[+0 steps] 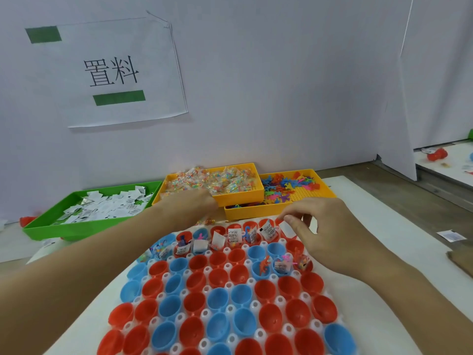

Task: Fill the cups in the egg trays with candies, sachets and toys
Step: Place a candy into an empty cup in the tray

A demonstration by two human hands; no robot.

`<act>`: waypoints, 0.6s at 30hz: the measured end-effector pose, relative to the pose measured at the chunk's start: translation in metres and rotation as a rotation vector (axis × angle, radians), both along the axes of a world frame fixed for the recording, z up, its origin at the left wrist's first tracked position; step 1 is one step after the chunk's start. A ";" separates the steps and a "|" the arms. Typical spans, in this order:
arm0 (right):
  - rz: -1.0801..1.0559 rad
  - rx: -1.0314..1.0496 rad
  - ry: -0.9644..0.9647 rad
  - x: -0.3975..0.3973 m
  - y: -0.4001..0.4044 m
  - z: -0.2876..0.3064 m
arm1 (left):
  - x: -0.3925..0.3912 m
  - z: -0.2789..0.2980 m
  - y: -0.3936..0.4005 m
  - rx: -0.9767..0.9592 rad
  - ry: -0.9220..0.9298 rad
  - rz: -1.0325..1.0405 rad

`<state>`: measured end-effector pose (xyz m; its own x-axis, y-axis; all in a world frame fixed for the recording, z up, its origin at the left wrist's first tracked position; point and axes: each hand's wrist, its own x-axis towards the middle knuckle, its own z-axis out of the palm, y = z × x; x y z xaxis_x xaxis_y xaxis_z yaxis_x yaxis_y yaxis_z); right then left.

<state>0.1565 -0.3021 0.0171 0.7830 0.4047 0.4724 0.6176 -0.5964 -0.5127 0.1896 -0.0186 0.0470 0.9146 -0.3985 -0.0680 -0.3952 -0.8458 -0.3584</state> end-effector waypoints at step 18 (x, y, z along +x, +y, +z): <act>0.189 0.372 0.112 -0.033 0.031 0.013 | -0.102 0.012 -0.063 -1.713 0.177 0.175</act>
